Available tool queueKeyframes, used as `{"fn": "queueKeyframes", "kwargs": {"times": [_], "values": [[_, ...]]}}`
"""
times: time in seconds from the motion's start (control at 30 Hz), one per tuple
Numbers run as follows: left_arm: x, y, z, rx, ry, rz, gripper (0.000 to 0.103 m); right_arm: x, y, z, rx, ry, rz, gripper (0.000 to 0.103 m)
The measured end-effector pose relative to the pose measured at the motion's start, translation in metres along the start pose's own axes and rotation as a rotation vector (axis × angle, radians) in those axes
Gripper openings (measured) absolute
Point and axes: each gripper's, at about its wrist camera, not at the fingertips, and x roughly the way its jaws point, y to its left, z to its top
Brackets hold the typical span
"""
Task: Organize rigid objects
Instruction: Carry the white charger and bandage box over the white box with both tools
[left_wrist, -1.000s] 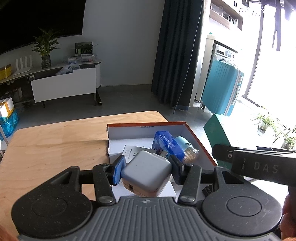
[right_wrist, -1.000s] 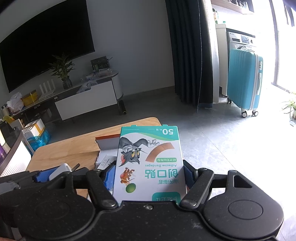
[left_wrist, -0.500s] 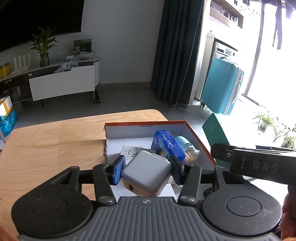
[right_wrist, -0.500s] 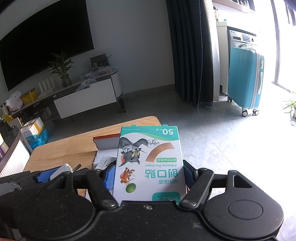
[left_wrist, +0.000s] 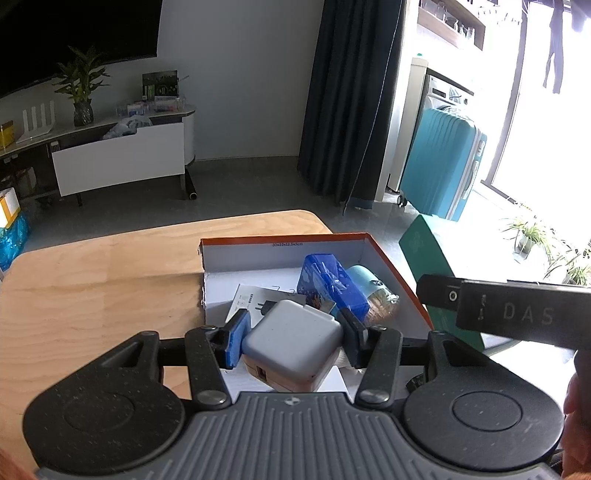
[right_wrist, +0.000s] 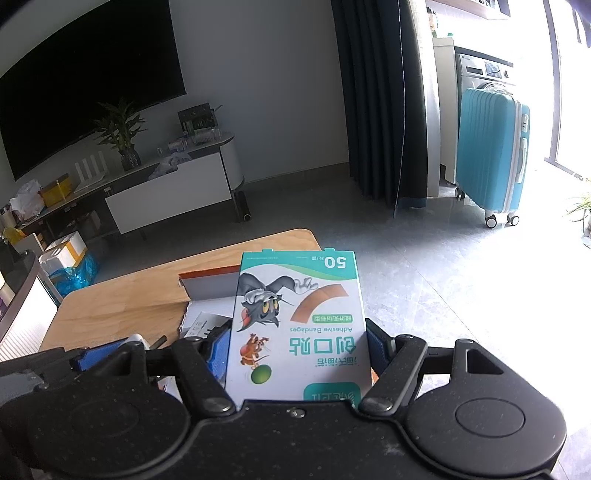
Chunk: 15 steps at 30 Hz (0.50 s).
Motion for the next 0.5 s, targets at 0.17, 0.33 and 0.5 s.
{"fn": "queueKeyframes", "kwargs": {"times": [0.17,0.33,0.5], "values": [[0.0035,-0.0011,0.0007,0.002,0.005,0.0,0.052,0.004,-0.0004,0.0008,-0.008,0.001,0.003,0.084],[0.0061,-0.0027,0.0015,0.003,0.007,-0.003,0.052,0.0045,0.0012,0.0003,-0.01,0.007,0.004,0.084],[0.0094,-0.0049,0.0021,0.003,0.012,-0.009,0.052,0.0067,0.0006,0.0002,-0.014,0.017,0.006,0.084]]}}
